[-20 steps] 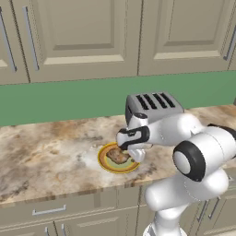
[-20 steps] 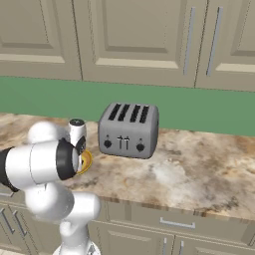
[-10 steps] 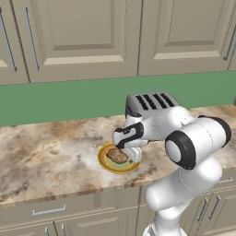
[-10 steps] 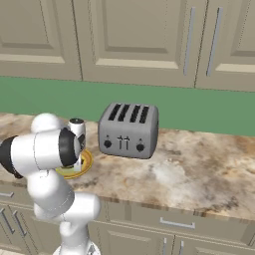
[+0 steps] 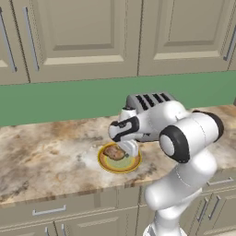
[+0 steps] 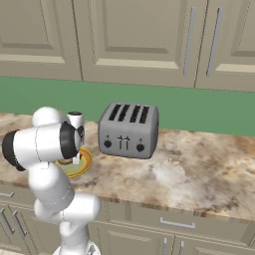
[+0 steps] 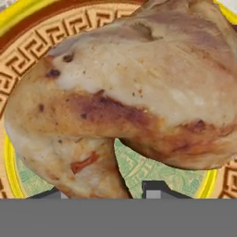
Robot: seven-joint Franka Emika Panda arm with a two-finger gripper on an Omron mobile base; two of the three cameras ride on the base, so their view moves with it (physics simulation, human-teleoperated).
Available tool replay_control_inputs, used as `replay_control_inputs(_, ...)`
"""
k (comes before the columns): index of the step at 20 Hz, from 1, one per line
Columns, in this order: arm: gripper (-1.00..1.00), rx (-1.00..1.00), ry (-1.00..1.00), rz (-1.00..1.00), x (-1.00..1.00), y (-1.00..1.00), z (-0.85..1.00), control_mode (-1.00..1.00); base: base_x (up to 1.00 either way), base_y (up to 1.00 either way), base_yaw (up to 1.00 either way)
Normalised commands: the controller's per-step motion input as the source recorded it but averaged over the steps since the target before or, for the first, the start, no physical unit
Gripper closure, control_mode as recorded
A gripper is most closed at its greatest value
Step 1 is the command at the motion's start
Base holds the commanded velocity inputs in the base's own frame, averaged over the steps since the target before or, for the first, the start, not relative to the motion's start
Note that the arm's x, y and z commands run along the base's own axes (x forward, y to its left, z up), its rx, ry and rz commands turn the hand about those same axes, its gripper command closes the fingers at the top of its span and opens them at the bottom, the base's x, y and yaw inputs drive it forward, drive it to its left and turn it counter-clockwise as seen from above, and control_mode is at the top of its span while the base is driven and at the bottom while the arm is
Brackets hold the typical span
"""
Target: Place the chicken drumstick on the counter behind the older chicken drumstick on the same shelf of the fridge to maintain FIFO order. Close the fridge door when finished.
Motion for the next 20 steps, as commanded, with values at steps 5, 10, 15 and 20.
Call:
replay_control_inputs(5,1.0,0.0,-0.27,-0.04,-0.65,0.0,0.32,-1.0,0.0,0.0,0.0)
replay_control_inputs(10,1.0,0.0,-0.3,-0.03,-0.78,0.0,0.54,-1.0,0.0,0.0,0.0)
replay_control_inputs(15,1.0,0.0,-0.26,-0.08,-0.49,0.0,0.87,-1.0,0.0,0.0,0.0)
replay_control_inputs(20,1.0,0.0,-0.22,-0.06,-0.44,0.0,0.99,-1.0,0.0,0.0,0.0)
